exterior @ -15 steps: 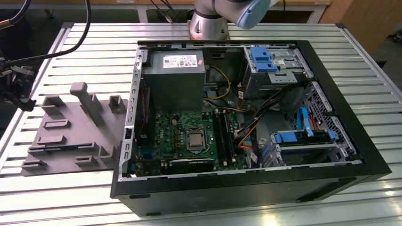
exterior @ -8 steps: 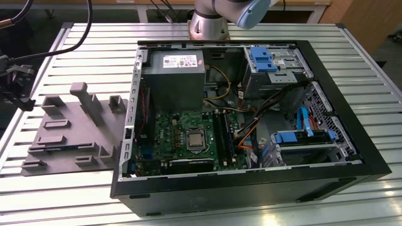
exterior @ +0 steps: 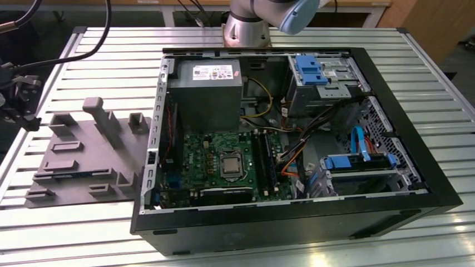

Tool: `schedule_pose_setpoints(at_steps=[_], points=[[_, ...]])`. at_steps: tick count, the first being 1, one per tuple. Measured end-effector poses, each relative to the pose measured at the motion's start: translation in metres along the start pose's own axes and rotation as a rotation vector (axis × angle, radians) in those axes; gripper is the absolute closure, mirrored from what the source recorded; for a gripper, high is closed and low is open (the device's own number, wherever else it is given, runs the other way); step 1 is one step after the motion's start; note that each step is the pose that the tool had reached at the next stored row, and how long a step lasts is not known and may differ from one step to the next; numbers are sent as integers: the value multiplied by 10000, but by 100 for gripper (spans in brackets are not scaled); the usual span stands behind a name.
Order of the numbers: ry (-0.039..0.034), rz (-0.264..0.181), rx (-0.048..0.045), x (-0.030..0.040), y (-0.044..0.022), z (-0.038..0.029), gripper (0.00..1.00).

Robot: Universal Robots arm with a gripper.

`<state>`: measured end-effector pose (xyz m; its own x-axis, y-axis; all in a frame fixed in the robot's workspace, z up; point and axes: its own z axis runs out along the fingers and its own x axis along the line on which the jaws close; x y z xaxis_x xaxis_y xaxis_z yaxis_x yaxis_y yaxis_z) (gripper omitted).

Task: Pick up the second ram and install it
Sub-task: 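Pick up the second ram and move it above second insertion slot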

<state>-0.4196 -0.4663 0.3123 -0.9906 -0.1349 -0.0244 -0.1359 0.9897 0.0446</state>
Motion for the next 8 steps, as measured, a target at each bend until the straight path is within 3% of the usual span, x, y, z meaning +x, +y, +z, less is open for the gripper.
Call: schedule_pose_setpoints(at_steps=[8], points=[[37,-831,-20,2,0,1,89]])
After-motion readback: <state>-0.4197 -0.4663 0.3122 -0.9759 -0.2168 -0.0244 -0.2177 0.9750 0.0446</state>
